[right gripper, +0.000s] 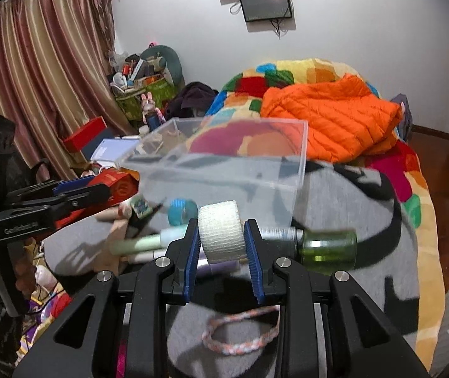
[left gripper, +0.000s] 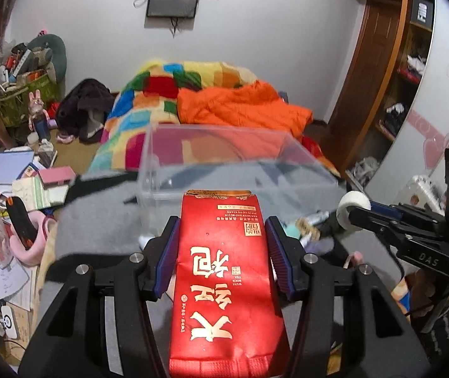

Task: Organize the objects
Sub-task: 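Carry both items over the clear box and open both grippers to drop them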

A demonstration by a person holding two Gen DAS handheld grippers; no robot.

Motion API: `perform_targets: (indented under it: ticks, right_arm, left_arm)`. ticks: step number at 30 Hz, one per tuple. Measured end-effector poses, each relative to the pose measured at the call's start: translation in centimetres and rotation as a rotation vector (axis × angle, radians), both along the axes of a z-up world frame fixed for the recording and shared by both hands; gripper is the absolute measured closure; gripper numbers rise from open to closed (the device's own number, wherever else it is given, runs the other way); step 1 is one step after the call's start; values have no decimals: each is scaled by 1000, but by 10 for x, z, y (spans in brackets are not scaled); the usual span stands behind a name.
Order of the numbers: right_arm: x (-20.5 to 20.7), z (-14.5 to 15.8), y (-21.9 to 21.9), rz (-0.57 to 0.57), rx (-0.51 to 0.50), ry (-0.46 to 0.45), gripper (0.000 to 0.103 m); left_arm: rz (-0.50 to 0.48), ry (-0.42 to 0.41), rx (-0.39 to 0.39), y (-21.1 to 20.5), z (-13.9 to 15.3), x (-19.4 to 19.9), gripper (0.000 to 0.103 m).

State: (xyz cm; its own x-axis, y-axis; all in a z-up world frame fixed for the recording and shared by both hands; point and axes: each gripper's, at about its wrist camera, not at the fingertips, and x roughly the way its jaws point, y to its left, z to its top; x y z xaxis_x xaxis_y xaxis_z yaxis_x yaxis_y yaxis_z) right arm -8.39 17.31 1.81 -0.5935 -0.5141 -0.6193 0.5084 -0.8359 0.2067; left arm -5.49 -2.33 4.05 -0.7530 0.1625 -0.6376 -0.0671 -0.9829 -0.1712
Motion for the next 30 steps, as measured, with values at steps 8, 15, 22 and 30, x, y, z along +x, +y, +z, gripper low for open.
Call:
perform_targets:
  ticks: [8,15,22,30]
  right_arm:
    - [-39,25,-12,-24,-3,47,78]
    - [-83,13,-22,-67,29,-24,78]
    - [-105,-12,-42,-52,112,-85,78]
    - [-105,-20,-51,0,121,-122,74]
  left_arm:
    - [22,45,9,-10,21,-30,49]
    - [5,-43,5,-12,4,-77,49]
    - [-25,-155,-15,-7,-22,-116,49]
    - [-69,-177,-21,5,-28,-120,49]
